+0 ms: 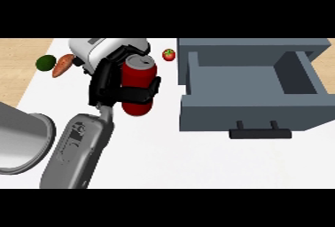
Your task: Pick up the can, place it into the drawer and close the drawer
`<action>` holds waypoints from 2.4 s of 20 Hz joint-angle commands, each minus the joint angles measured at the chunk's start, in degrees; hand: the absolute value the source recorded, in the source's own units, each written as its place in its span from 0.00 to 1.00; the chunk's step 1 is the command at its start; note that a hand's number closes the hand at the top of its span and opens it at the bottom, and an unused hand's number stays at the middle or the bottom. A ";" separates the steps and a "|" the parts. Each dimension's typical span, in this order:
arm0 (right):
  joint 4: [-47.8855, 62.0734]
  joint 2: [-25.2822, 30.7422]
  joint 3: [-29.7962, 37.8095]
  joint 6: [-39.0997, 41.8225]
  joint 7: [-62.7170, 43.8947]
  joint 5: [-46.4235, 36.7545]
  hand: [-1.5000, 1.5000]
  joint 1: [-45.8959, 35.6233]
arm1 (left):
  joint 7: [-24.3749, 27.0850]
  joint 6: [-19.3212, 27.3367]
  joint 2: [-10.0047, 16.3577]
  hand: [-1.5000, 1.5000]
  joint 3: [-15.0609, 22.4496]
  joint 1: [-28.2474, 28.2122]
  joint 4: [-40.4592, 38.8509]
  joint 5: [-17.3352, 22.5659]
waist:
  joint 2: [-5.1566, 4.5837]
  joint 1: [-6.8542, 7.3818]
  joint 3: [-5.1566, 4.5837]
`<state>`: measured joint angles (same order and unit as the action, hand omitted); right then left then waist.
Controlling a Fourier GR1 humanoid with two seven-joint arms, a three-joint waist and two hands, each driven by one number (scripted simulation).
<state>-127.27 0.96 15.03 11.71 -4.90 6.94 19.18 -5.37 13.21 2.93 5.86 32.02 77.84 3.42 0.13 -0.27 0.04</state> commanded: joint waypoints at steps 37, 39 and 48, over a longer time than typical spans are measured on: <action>3.90 1.86 1.56 0.92 -2.85 0.96 0.00 -7.48 | -2.95 21.37 -2.93 1.00 16.24 53.19 -46.75 16.88 | -0.93 -4.14 0.11; 0.88 -0.16 -0.16 1.05 -1.89 -1.03 0.00 -3.34 | -1.62 19.08 -2.93 1.00 15.21 51.67 -47.15 19.11 | -0.81 -3.99 0.08; 5.53 1.82 0.72 0.51 -1.93 -0.60 0.00 -9.92 | 3.98 23.58 -2.93 1.00 21.09 51.29 -52.51 21.76 | -1.42 -5.91 0.17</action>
<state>-122.82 2.41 15.19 11.56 -7.90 5.41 9.75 -3.73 33.95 0.01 23.57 85.46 25.46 23.30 -1.15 -4.97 0.15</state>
